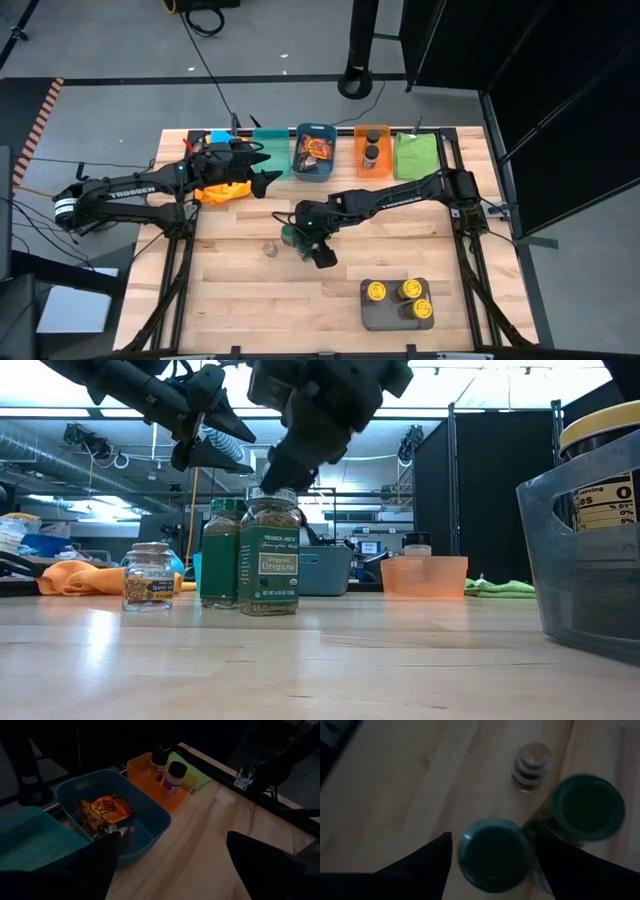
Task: Sort spices by type
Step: Put the right green seasoning bottle into the blue transparent bin, then put the top green seasoning bottle into the blue transparent bin
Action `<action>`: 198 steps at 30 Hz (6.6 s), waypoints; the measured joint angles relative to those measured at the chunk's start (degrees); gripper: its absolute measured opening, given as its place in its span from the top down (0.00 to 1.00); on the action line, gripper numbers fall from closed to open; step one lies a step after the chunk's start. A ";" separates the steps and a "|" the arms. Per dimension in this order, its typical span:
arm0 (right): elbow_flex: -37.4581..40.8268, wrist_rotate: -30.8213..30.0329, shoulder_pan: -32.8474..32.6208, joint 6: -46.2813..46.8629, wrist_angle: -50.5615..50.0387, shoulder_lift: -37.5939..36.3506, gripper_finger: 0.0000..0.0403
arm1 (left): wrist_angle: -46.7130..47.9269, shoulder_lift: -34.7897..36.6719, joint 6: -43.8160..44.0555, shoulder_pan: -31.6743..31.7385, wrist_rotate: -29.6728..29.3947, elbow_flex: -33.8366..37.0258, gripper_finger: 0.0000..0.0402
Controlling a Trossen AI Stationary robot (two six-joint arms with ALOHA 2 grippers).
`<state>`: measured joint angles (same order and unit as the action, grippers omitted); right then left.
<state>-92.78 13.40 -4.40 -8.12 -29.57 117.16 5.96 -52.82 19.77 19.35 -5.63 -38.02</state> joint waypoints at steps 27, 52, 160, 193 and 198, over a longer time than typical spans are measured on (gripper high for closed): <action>3.22 -5.00 -1.11 0.22 3.09 -0.13 0.44 | -0.13 0.00 -0.15 0.00 -0.40 0.00 0.08; 2.78 -5.01 -0.91 1.57 4.06 -2.56 0.54 | -0.25 0.00 -0.19 0.00 -0.98 0.00 0.08; -39.88 -10.37 15.92 -32.50 -15.79 31.25 0.38 | 10.19 10.19 -1.11 12.01 -20.72 0.00 0.08; -39.86 -5.79 23.49 -9.10 -12.82 17.54 0.49 | 0.25 10.19 -2.94 12.32 -5.54 0.00 0.08; -39.87 -4.77 24.48 -7.96 -9.38 13.87 0.49 | -0.36 10.19 -5.21 12.31 -4.72 0.00 0.08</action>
<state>-132.64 8.63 20.08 -16.08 -38.95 131.03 5.59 -42.63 14.56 31.67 -10.35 -38.02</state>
